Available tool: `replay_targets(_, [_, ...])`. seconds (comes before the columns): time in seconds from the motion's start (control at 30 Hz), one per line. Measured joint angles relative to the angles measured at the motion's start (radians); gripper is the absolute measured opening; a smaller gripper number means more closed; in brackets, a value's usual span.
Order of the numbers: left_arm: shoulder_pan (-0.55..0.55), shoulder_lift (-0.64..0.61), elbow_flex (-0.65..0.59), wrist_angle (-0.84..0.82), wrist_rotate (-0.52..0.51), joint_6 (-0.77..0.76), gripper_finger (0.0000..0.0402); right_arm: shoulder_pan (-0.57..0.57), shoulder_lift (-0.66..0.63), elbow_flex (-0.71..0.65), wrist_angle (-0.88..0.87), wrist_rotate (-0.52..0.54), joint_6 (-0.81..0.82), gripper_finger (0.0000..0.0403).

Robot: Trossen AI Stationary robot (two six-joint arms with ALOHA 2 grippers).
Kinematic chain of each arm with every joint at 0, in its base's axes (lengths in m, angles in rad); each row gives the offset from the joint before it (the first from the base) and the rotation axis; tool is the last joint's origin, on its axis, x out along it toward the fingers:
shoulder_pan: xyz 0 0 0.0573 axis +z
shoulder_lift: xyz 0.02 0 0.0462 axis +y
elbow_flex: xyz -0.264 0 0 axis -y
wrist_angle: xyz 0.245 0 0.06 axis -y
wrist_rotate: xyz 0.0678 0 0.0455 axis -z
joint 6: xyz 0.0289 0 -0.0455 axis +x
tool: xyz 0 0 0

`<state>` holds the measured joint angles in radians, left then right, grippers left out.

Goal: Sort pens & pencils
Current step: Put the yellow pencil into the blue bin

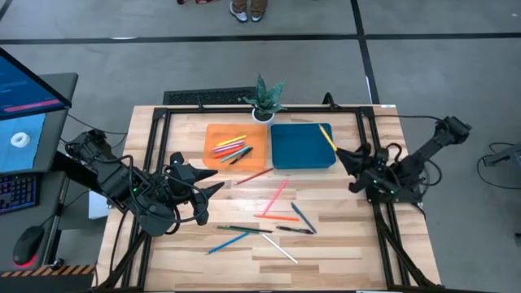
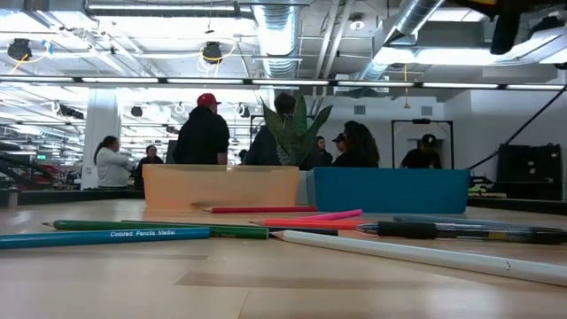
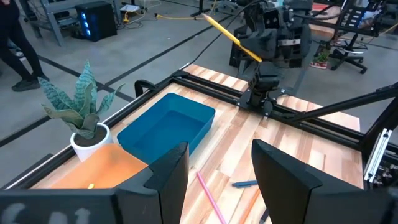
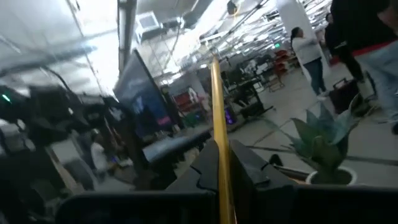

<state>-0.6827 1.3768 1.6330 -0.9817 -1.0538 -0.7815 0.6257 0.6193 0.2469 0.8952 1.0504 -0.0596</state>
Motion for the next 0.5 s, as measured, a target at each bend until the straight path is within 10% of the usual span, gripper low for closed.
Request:
replay_targets(0.3, [0.0, 0.0, 0.0, 0.0, 0.0, 0.0, 0.0167, -0.336, -0.027, 0.256, -0.891, -0.331, 0.311, 0.0037])
replay_targets(0.5, [0.0, 0.0, 0.0, 0.0, 0.0, 0.0, 0.0167, -0.642, -0.002, 0.282, -1.089, -0.687, 0.288, 0.0036])
